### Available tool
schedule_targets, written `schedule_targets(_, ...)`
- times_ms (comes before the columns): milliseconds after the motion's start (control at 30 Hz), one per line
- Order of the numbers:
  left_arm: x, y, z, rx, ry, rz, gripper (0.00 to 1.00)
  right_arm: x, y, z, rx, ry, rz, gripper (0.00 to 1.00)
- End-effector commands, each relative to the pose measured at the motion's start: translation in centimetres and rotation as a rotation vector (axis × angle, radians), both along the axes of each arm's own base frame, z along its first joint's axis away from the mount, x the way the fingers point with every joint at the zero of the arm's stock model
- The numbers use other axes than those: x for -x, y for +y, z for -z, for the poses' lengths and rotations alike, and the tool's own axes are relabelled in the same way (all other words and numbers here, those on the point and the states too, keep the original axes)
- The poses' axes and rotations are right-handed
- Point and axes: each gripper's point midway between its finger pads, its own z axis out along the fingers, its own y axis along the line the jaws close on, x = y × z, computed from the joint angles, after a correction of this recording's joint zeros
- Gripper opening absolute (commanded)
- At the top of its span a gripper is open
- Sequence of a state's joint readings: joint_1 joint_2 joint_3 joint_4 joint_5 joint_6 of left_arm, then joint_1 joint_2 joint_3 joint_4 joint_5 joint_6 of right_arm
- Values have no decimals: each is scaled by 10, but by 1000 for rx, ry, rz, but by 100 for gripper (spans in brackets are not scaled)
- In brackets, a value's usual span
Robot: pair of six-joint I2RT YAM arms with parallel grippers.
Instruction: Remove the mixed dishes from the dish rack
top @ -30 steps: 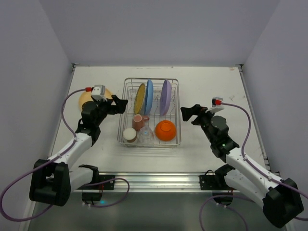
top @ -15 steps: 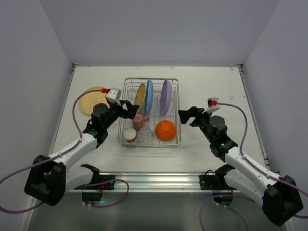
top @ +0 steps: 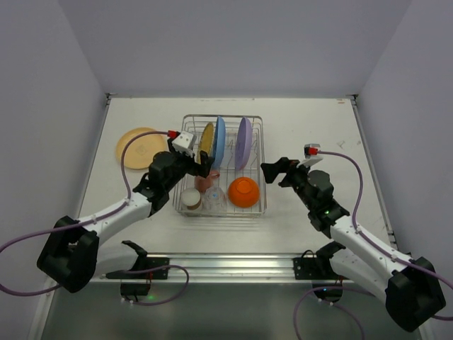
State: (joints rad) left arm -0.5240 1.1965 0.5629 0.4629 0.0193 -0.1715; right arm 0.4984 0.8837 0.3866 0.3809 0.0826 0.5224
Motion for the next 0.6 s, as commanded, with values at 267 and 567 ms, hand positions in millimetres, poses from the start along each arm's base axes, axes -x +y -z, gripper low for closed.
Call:
schedule_targets(267, -21, 5, 0, -83, -13, -98, 84, -1, 7, -14, -17, -42, -31, 99)
schedule_targets(567, -25, -2, 9, -98, 10, -84, 69, -2, 7, -14, -13, -39, -32, 99)
